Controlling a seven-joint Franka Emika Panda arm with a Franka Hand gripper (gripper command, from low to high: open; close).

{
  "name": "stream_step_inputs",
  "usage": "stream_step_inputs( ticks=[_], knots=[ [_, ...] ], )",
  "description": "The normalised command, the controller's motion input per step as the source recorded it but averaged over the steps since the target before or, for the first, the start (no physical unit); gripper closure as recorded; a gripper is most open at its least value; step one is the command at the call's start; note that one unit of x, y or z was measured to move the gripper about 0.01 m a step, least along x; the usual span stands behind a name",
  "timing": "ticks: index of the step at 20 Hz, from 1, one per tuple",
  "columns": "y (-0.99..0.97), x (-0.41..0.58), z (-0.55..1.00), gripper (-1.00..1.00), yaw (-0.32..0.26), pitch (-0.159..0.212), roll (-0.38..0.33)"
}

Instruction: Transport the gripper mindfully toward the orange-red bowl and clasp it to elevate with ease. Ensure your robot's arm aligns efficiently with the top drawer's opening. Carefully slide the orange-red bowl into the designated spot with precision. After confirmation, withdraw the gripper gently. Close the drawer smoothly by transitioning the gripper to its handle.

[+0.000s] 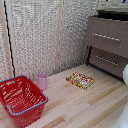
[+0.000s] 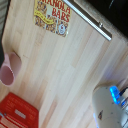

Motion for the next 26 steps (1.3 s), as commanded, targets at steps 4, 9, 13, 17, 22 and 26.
stream_step_inputs(
  ticks=[4, 9, 13, 17, 22, 26],
  knots=[
    [0.01, -0.194, -0.04, -1.0, 0.236, 0.022, -0.175],
    [0.0, -0.211, -0.12, -1.0, 0.178, 0.005, -0.291],
    [0.04, -0.173, -0.23, -1.0, 0.128, 0.0, -0.37],
    [0.08, -0.171, -0.29, -1.0, 0.11, 0.0, -0.375],
    [0.07, -0.229, -0.29, -1.0, 0.13, 0.036, -0.366],
    [0.15, -0.278, -0.25, -1.0, 0.124, 0.129, -0.323]
  ],
)
